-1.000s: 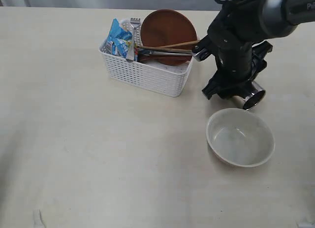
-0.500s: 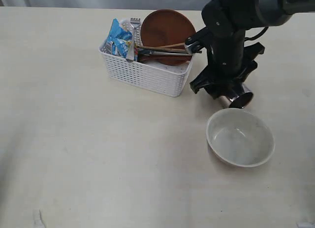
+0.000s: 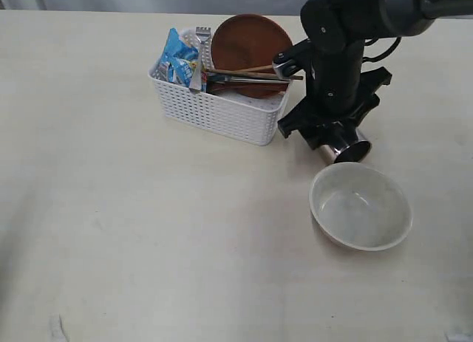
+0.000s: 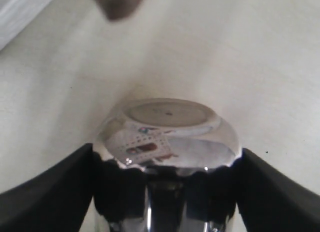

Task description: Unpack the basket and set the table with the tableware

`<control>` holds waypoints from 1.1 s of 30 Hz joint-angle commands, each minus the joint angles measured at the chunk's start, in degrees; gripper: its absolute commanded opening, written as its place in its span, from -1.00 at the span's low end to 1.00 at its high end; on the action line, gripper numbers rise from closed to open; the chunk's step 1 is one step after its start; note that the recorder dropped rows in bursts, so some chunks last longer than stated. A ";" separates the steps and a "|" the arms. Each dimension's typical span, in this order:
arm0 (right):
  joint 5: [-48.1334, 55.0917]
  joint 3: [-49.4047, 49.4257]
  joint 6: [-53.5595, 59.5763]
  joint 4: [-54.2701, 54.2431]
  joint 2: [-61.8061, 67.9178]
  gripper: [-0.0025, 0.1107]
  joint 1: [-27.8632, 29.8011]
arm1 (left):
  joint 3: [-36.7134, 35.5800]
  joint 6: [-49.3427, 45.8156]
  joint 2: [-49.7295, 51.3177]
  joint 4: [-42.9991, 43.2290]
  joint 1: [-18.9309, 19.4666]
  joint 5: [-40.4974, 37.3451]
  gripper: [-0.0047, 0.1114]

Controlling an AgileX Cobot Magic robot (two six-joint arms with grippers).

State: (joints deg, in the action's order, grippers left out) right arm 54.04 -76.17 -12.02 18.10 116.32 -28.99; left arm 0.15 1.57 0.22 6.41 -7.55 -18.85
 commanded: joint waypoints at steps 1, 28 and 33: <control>0.46 -0.37 -0.70 0.45 -0.19 0.17 0.28 | -0.15 -0.01 -0.22 -0.63 -0.37 0.52 -0.92; 5.14 -0.37 -0.07 -1.94 -0.19 0.89 0.38 | -0.15 -0.01 -0.22 -0.63 -0.37 0.52 -0.92; 4.30 -0.27 1.95 -6.28 0.05 0.89 0.38 | -0.15 -0.01 -0.22 -0.63 -0.37 0.52 -0.92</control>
State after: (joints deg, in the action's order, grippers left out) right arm 58.43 -76.17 -11.75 14.33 116.32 -28.99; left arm 0.15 1.57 0.22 6.41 -7.55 -18.85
